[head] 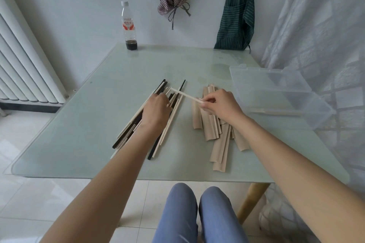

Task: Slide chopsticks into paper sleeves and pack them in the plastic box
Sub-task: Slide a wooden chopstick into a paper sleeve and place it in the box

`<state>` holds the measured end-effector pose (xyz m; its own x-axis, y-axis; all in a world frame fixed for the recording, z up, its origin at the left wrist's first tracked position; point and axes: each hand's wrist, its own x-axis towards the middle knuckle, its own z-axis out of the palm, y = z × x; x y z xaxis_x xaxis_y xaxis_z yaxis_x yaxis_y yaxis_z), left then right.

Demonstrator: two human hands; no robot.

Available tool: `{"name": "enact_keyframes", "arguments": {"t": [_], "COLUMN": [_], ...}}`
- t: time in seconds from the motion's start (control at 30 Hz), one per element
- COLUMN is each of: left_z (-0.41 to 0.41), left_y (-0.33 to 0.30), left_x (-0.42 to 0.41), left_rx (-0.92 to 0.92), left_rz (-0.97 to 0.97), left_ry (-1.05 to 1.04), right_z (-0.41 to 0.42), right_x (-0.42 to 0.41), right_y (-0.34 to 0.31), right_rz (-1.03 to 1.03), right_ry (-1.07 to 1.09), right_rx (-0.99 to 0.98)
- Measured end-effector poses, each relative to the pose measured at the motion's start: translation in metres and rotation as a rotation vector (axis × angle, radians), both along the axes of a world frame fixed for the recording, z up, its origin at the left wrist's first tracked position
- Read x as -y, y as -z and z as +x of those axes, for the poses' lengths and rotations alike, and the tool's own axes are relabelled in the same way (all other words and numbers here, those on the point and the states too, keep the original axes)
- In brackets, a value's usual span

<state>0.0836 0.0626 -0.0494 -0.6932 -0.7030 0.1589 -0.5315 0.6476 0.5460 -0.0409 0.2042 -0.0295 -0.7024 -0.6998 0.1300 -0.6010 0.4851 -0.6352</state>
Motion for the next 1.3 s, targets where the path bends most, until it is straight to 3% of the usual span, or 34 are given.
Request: {"name": "enact_keyframes", "arguments": {"t": [0.2, 0.37, 0.53, 0.67, 0.8, 0.93, 1.07, 1.3], "left_z": [-0.013, -0.02, -0.023, -0.026, -0.031, -0.034, -0.036, -0.034], "left_y": [0.01, 0.008, 0.006, -0.003, -0.012, -0.019, -0.014, -0.014], "left_x": [-0.017, -0.023, -0.02, -0.013, -0.016, -0.022, -0.02, -0.022], "left_rx": [0.308, 0.349, 0.32, 0.133, -0.352, -0.672, -0.804, -0.82], "left_rz": [-0.058, -0.098, 0.035, 0.323, 0.797, 1.01, 1.068, 0.981], "left_ry": [0.005, -0.025, -0.045, -0.071, -0.064, 0.012, 0.001, -0.013], "right_z": [0.001, 0.005, 0.005, 0.003, -0.002, -0.002, -0.003, 0.002], "right_x": [0.002, 0.004, 0.003, 0.001, 0.002, 0.001, -0.003, -0.007], "right_y": [0.002, 0.003, 0.006, 0.008, 0.011, 0.01, 0.008, 0.0], "right_rz": [-0.026, -0.084, -0.151, -0.24, -0.268, -0.241, -0.202, -0.159], "right_ry": [0.056, 0.059, 0.026, 0.078, 0.129, 0.104, 0.063, 0.027], "right_rx": [0.149, 0.355, 0.537, 0.615, 0.663, 0.729, 0.715, 0.649]}}
